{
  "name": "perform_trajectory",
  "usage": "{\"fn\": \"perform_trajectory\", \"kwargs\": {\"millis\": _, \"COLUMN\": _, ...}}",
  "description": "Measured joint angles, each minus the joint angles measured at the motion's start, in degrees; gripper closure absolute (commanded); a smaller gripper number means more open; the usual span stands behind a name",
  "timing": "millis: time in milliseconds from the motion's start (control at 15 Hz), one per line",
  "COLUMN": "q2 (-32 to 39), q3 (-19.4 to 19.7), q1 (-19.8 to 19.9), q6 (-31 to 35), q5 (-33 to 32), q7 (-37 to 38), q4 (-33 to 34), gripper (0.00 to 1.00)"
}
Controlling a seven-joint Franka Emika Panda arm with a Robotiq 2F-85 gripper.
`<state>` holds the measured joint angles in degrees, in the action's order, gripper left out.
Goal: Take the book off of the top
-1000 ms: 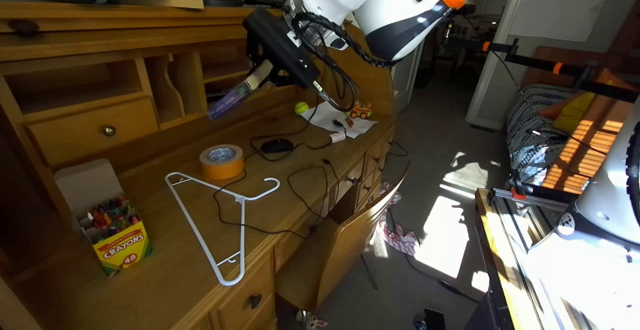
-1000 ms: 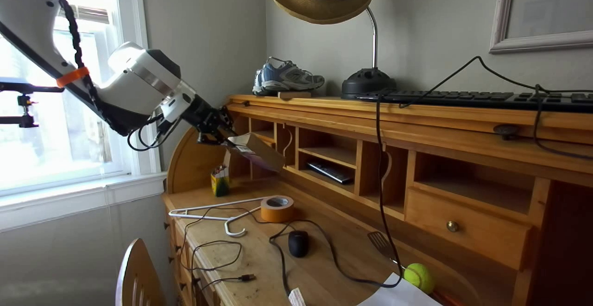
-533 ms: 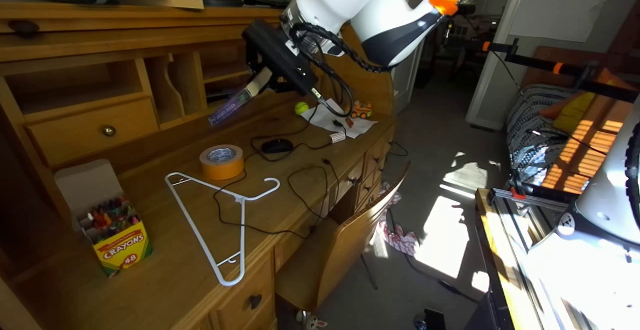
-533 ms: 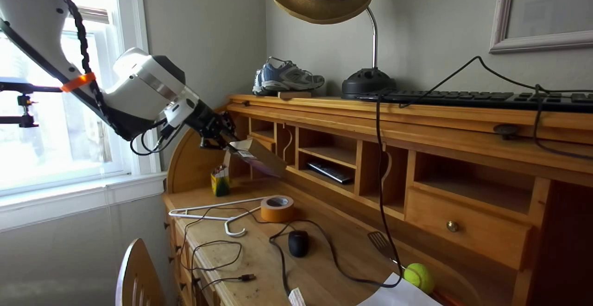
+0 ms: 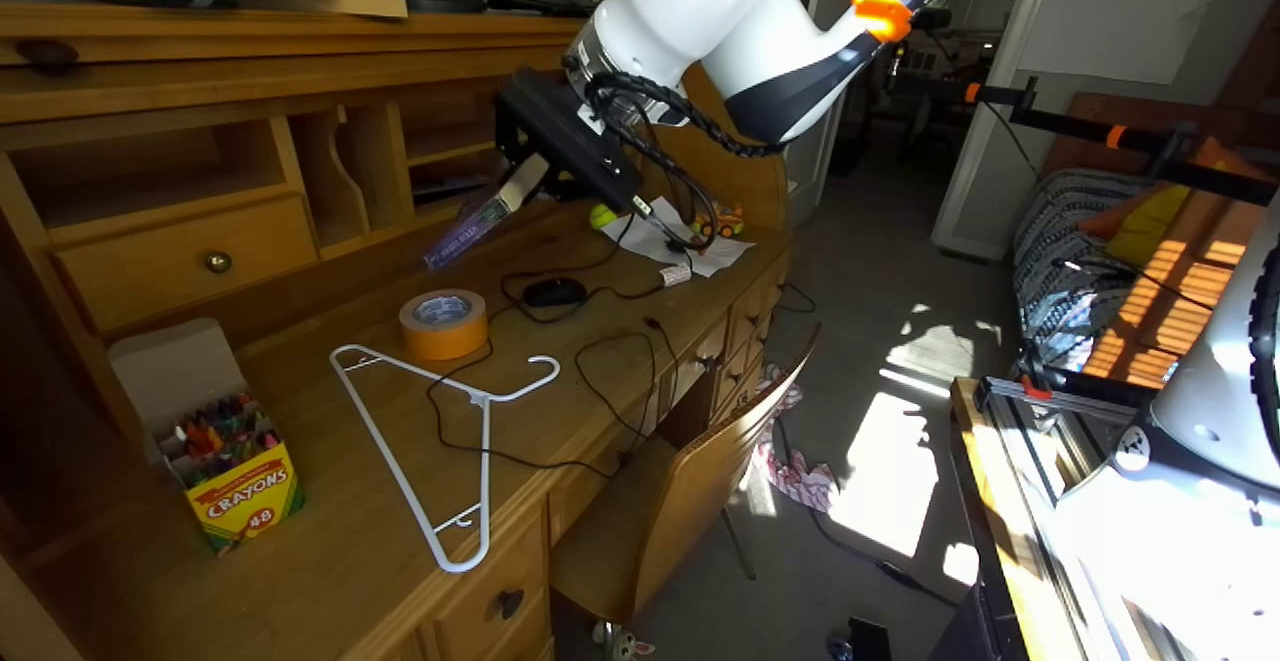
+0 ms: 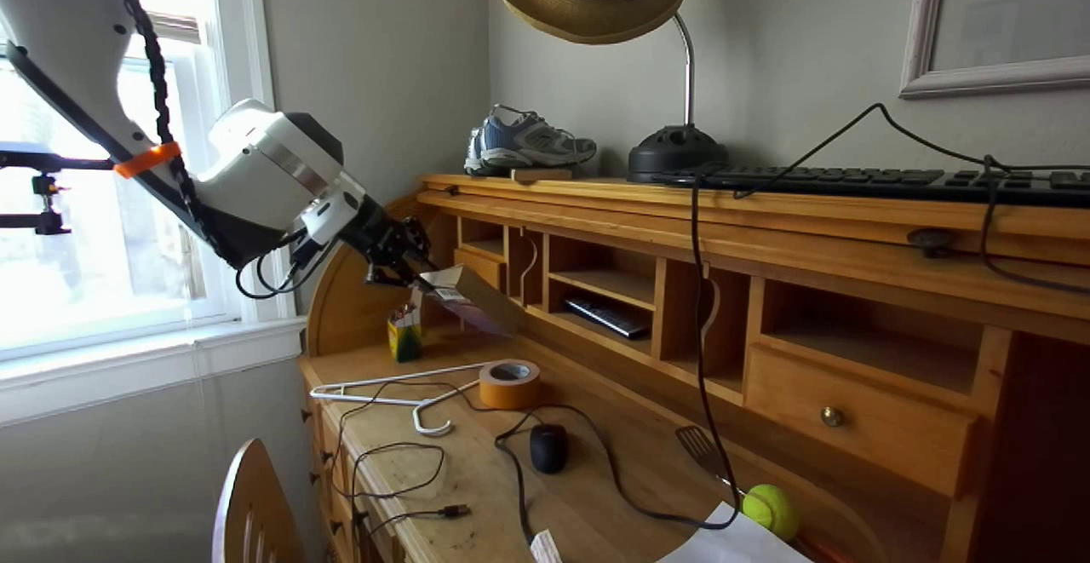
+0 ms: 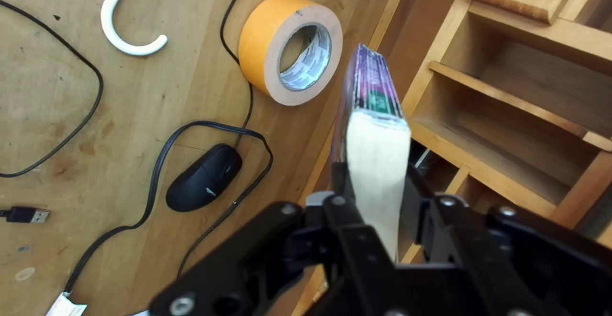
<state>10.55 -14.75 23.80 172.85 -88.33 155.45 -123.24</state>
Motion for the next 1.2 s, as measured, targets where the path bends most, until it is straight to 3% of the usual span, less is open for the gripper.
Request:
{"fn": "perform_trajectory", "kwargs": {"millis": 800, "q2": 3.8, "q3": -0.4, "q1": 0.7, "q6": 0.5, "q5": -8.4, "q7": 0.8, "q4": 4.4, "gripper": 0.93}}
{"fn": "perform_trajectory", "kwargs": {"millis": 1200, "q2": 6.7, "q3": -4.2, "q1": 3.6, "q6": 0.5, "q5": -13.4, "q7": 0.8, "q4": 7.0, "gripper": 0.93}}
